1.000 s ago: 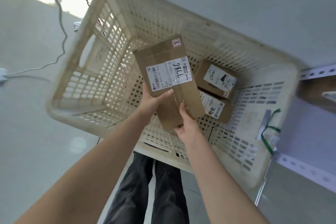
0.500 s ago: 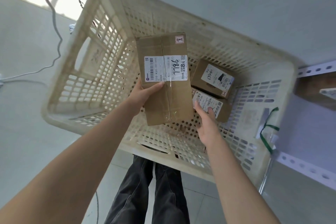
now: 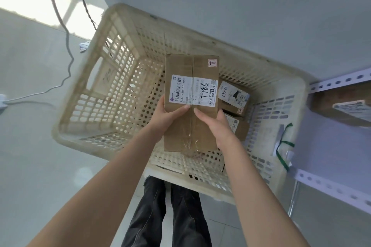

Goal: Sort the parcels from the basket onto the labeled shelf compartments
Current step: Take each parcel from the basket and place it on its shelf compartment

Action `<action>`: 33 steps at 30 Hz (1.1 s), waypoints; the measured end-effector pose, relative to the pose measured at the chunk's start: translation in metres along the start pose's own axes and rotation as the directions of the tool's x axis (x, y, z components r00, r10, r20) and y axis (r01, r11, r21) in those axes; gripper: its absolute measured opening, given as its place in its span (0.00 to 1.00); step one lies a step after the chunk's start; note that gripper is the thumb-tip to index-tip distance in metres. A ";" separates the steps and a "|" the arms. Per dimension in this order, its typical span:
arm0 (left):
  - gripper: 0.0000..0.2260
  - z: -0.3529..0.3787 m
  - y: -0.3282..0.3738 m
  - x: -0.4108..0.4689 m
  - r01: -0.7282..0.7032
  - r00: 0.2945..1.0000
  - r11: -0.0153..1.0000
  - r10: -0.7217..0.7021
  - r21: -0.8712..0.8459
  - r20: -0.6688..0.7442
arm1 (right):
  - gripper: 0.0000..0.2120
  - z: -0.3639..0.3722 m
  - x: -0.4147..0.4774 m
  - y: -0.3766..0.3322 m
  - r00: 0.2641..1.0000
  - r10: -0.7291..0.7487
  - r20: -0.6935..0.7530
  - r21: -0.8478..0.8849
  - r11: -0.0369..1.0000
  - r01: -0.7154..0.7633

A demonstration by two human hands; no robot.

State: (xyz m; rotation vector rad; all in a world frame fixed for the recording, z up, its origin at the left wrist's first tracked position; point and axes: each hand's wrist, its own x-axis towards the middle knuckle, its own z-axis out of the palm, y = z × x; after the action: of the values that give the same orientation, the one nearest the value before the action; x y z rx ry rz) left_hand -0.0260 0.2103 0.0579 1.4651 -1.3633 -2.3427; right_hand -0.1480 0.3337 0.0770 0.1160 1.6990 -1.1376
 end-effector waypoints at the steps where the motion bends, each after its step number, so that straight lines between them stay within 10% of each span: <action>1: 0.31 0.003 0.003 -0.004 -0.011 1.000 1.000 0.011 0.002 0.017 | 0.28 -0.002 -0.005 -0.003 1.000 -0.006 -0.016 -0.002 1.000 0.006; 16: 0.34 0.024 0.109 -0.170 -0.160 0.958 0.982 0.129 0.105 0.255 | 0.34 0.016 -0.223 -0.053 0.942 -0.237 -0.237 0.127 0.954 0.271; 33: 0.26 0.108 0.189 -0.368 -0.456 0.777 0.882 0.329 0.119 0.537 | 0.31 -0.023 -0.437 -0.068 0.604 -0.561 -0.566 0.030 0.718 0.696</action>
State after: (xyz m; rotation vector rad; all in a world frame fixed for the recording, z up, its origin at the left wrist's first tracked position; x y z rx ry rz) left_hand 0.0235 0.3366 0.4633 0.4906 -1.9096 -2.4071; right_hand -0.0034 0.4994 0.4619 -0.0456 2.1526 -2.0159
